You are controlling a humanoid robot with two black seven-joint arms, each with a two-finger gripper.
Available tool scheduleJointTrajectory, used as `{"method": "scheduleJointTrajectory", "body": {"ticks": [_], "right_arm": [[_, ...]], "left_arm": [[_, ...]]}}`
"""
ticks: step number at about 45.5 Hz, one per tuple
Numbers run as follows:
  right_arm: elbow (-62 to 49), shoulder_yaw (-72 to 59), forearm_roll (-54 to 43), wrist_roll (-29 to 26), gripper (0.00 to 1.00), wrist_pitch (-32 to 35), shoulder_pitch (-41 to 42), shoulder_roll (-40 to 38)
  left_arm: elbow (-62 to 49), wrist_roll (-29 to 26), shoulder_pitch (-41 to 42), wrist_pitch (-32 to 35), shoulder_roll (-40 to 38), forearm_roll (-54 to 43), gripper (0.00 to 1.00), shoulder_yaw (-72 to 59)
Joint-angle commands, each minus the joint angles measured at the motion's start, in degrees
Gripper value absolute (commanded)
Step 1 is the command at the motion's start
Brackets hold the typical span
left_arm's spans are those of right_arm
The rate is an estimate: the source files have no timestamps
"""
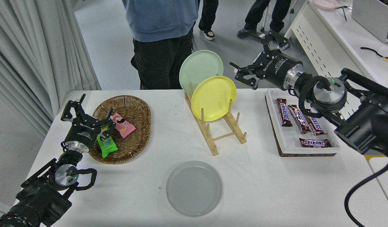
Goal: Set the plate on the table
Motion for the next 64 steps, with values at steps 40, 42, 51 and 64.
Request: {"method": "scheduleJointTrajectory", "body": {"ticks": [40, 42, 51, 64], "right_arm": [[-16.8, 11.9, -28.3, 10.1, 1.0, 7.8, -18.7, 11.3], [-17.0, 11.9, -28.3, 10.1, 1.0, 7.7, -19.1, 11.2], [-16.9, 12.2, -28.7, 10.1, 1.0, 8.4, -21.3, 10.8], [-17.3, 19.3, -28.8, 15.5, 1.0, 10.6, -24.1, 11.1]], "left_arm": [[-0.1, 0.0, 0.0, 0.0, 0.0, 0.0, 1.0, -0.1], [0.0, 0.0, 0.0, 0.0, 0.0, 0.0, 1.0, -0.1], [0.0, 0.0, 0.0, 0.0, 0.0, 0.0, 1.0, -0.1], [-0.1, 0.0, 0.0, 0.0, 0.0, 0.0, 1.0, 0.0]]}}
